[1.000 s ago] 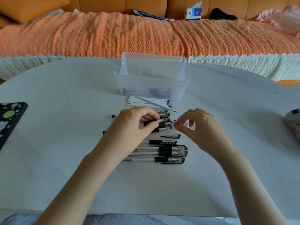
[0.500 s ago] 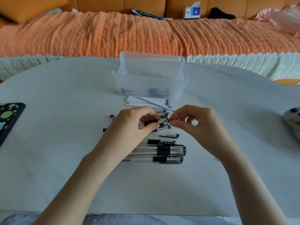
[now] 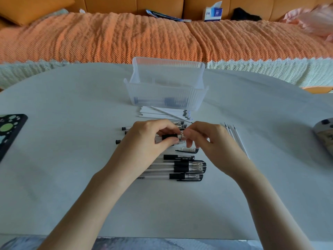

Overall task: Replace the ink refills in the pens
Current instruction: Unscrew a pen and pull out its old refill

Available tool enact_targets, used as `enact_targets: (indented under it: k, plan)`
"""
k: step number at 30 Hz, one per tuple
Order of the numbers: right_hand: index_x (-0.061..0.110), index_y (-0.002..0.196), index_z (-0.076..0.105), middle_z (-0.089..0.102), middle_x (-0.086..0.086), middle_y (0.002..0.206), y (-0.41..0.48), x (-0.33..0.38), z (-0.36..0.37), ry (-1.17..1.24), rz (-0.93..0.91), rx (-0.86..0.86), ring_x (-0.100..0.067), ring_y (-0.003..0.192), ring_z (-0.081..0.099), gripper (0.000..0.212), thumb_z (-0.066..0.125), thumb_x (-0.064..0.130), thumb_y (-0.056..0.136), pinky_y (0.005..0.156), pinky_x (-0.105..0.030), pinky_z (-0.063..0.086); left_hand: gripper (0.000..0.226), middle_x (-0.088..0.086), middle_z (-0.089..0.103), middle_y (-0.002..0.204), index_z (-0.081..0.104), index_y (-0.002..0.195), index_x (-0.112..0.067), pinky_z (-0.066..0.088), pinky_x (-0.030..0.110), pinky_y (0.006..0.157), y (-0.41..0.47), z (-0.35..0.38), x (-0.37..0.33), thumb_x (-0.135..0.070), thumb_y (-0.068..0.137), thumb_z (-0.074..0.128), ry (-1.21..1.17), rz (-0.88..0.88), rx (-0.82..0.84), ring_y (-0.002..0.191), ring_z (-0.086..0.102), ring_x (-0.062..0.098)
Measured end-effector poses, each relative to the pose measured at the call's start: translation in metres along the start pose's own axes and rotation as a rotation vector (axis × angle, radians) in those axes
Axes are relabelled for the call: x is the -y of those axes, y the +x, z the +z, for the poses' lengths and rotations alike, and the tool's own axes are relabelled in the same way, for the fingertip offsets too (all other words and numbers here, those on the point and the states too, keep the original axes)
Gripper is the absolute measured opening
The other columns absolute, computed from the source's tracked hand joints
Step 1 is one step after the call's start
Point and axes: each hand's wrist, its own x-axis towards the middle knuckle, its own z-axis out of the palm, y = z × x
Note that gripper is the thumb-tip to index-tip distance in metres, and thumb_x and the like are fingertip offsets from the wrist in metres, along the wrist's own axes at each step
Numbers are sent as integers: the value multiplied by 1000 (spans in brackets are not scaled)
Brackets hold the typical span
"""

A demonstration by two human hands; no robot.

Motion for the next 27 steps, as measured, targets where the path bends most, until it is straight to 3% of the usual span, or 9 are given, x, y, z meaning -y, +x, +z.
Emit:
enact_targets:
  k: [2, 4, 7, 10, 14, 16, 19, 24, 27]
  plan:
    - [20, 76, 63, 58, 11, 62, 0, 0, 1, -9, -1, 8, -15, 58, 50, 26, 48, 32, 94, 56, -16, 37, 13, -18, 70, 79, 71, 87, -24, 40, 3, 70, 0, 0, 0, -17, 76, 75, -15, -5, 2, 80, 62, -8]
    - [25, 84, 64, 62, 17, 71, -1, 2, 0, 48, -15, 2, -8, 64, 55, 16, 53, 36, 90, 60, -14, 42, 13, -17, 70, 79, 70, 88, -24, 42, 4, 71, 0, 0, 0, -19, 77, 74, -11, -13, 1, 80, 63, -8]
    - [25, 89, 63, 67, 10, 84, 0, 1, -1, 91, -20, -5, -13, 71, 58, 9, 68, 21, 83, 67, -27, 48, 13, -18, 68, 78, 68, 86, -24, 40, 3, 71, 0, 0, 2, -23, 75, 75, 10, -19, -16, 80, 62, -8]
    - [23, 83, 65, 66, 6, 74, -1, 1, 0, 56, -13, 6, -16, 66, 55, 3, 65, 21, 85, 65, -30, 45, 13, -19, 67, 78, 67, 84, -24, 38, 2, 71, 1, 0, 2, -25, 74, 75, 26, -11, -9, 80, 62, -8]
    - [21, 79, 66, 59, 14, 63, -1, 3, -3, 10, -12, -24, -9, 56, 50, 32, 46, 44, 90, 52, -14, 37, 13, -20, 67, 78, 67, 83, -26, 41, 5, 74, 0, -1, 1, -24, 74, 76, 22, -13, -12, 80, 61, -8]
    - [25, 87, 65, 62, 17, 73, -1, 3, -5, 78, -12, -44, -6, 62, 53, 18, 55, 41, 87, 55, -12, 40, 14, -20, 67, 78, 67, 84, -25, 42, 5, 75, 0, -1, 1, -24, 74, 76, 25, -11, -10, 80, 61, -9]
    - [27, 83, 63, 66, 10, 80, 0, 1, -1, 87, -17, -31, -19, 68, 55, 3, 66, 26, 83, 63, -31, 47, 14, -20, 67, 79, 67, 85, -24, 41, 4, 74, 0, -1, 1, -25, 74, 76, 23, -13, -2, 81, 61, -9]
    - [30, 78, 62, 59, 27, 64, -1, 5, -3, 16, -11, -69, -4, 60, 52, 26, 46, 48, 86, 56, -10, 38, 14, -19, 68, 80, 67, 85, -24, 43, 7, 75, -1, -1, 1, -25, 74, 75, 23, -16, -2, 81, 62, -8]
    - [29, 87, 62, 65, 16, 79, -1, 3, -3, 88, -15, -48, -10, 66, 57, 13, 63, 41, 82, 60, -19, 45, 13, -18, 68, 79, 68, 85, -25, 43, 7, 74, 0, -1, 1, -27, 75, 75, 14, -22, -5, 81, 62, -7]
